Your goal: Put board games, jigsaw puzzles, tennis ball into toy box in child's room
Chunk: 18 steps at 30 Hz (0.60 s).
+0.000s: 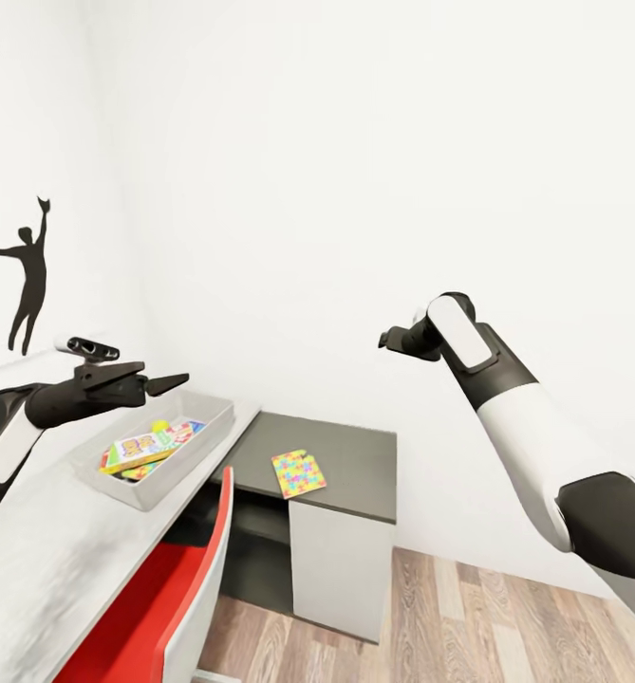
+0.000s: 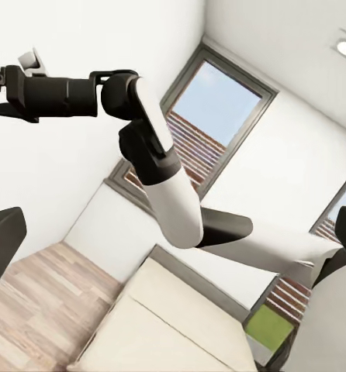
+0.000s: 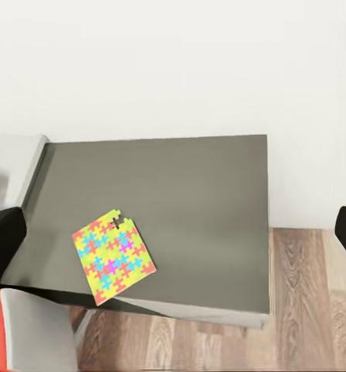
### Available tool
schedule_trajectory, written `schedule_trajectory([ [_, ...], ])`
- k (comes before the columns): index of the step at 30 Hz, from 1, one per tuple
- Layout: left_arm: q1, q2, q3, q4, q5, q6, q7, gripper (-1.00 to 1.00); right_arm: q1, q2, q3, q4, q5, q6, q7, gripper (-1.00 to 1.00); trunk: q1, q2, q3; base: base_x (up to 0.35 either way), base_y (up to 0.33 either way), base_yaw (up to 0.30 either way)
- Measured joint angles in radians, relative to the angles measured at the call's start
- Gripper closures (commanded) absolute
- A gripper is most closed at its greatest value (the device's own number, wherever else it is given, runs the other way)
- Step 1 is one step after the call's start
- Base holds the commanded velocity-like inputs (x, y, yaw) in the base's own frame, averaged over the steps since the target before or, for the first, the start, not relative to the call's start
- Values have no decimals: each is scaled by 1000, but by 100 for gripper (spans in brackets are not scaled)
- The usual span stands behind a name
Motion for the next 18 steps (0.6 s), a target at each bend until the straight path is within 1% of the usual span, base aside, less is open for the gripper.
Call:
schedule_trajectory([
  [4,1,-2,-1,20,-4,-2,0,-100,14,-2,-4,3,0,1,0,-100,0,0,2,-26,2,-281],
  [9,1,-2,-5,31,-6,-2,0,-100,18,-18,-5,5,1,0,0,-100,0,0,5,-175,66,-281],
  [14,1,-2,-6,36,-6,-2,0,-100,19,-22,-5,5,0,0,0,-100,0,0,7,-82,20,-281],
  [18,1,-3,-7,37,-6,-2,0,-100,19,-22,-5,5,0,0,0,-100,0,0,9,-180,70,-281],
])
